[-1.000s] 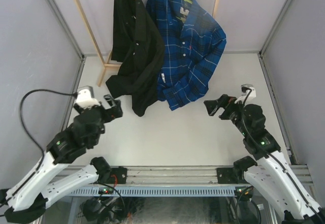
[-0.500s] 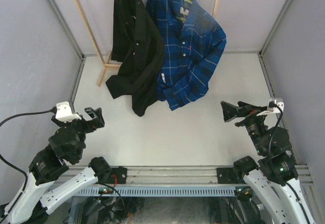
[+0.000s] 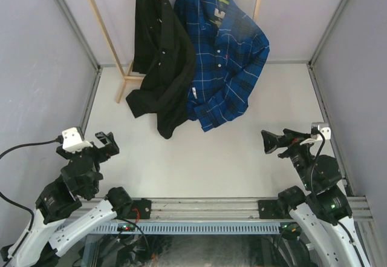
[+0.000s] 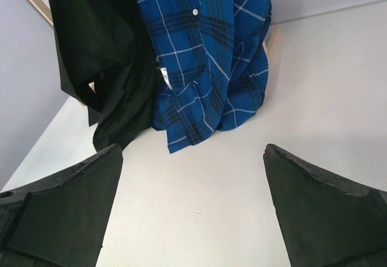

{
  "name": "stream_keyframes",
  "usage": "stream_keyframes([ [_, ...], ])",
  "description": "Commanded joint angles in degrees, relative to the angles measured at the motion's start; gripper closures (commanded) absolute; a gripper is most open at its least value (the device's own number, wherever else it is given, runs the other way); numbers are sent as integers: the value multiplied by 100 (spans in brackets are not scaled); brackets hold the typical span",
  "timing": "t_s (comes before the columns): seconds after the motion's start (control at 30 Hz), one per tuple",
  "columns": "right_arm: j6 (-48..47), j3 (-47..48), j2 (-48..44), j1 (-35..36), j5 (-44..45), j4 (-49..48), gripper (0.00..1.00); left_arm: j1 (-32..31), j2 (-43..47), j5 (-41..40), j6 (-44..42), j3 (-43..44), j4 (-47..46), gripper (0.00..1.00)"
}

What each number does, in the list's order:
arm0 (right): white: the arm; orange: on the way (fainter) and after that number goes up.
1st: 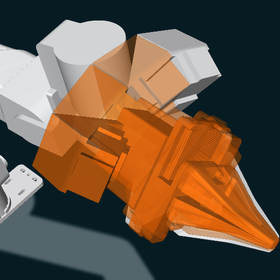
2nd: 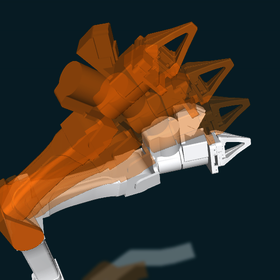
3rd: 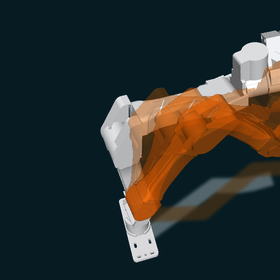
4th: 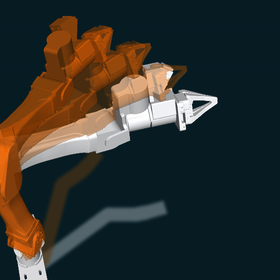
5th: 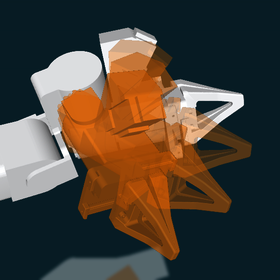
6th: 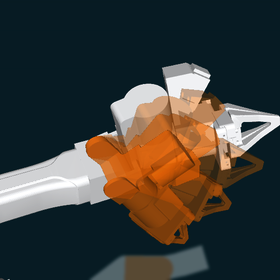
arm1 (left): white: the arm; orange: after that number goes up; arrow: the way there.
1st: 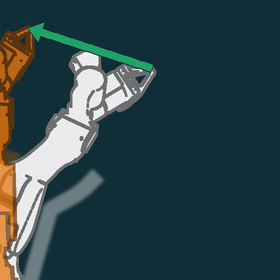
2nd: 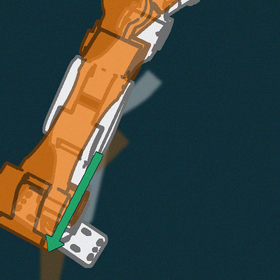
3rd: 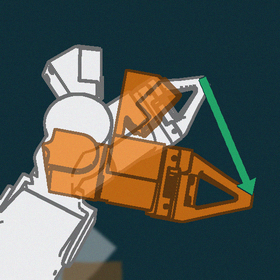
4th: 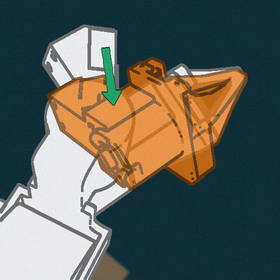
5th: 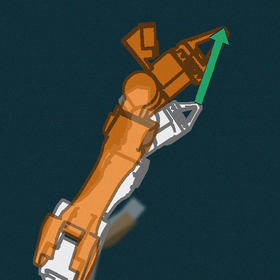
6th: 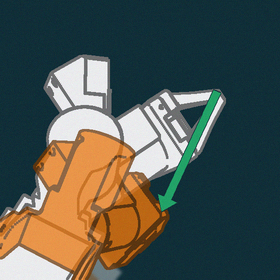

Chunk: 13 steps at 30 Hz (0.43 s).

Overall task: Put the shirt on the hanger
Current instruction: Reset both arms

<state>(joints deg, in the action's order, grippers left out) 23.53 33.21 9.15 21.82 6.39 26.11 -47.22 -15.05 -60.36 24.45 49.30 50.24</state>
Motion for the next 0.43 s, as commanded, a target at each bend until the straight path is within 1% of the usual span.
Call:
stream_keyframes([
  [0.0,-371,7,-62,-12,-46,-148,0,29,72,-159,93,-154,-248,0],
  [0.13,-507,-7,-62,-13,-76,-126,0,29,55,-181,126,-123,-191,0],
  [0.4,-595,-9,18,-12,-78,-59,0,29,106,-314,705,-298,-114,0],
])
